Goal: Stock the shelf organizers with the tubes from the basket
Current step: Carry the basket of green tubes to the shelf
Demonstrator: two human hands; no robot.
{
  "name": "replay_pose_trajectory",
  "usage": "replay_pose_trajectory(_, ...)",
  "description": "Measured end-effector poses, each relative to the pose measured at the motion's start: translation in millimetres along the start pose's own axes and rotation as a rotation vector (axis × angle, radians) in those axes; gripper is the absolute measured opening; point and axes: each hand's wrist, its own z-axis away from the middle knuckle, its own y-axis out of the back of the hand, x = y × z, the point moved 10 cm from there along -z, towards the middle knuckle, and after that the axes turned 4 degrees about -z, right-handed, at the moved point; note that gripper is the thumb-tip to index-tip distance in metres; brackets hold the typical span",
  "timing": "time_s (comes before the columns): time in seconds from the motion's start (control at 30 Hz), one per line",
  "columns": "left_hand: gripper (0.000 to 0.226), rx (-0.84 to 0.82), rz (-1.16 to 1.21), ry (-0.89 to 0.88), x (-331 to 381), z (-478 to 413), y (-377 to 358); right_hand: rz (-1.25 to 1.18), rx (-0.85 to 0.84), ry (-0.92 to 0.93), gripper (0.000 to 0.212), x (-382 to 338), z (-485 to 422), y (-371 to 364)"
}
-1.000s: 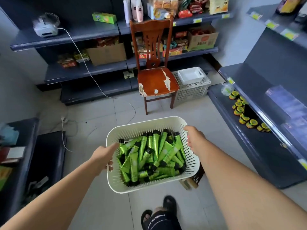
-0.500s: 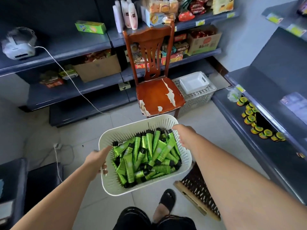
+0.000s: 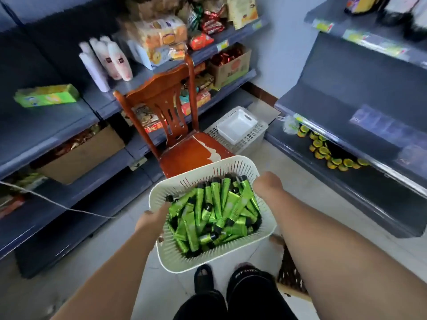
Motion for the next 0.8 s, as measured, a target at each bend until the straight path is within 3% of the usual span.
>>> replay_pose_trajectory(0.2, 0.069, -0.098, 0.028, 0.013, 91.6, -44.7, -38.3, -0.024, 0.064, -0.048, 0.030, -11.9, -65.1, 55.0)
replay_pose_trajectory(0.43, 0.092, -0.146, -0.079, -0.077, 225.6, -76.4, -122.9, -0.218, 0.117, -0.229, 0.038, 17.9, -145.1, 121.3)
replay_pose_trajectory(0.63, 0.080, -0.243, -0.130, -0.084, 297.1, -131.7, -200.4, -0.351, 0.150, -0.357, 0.080, 41.1, -201.4, 175.0)
replay_pose_trajectory(0.8, 0.077, -0.313, -0.161, -0.088, 355.3, -126.9, -246.3, -0.384, 0.174, -0.412, 0.084, 46.2, -252.3, 218.9)
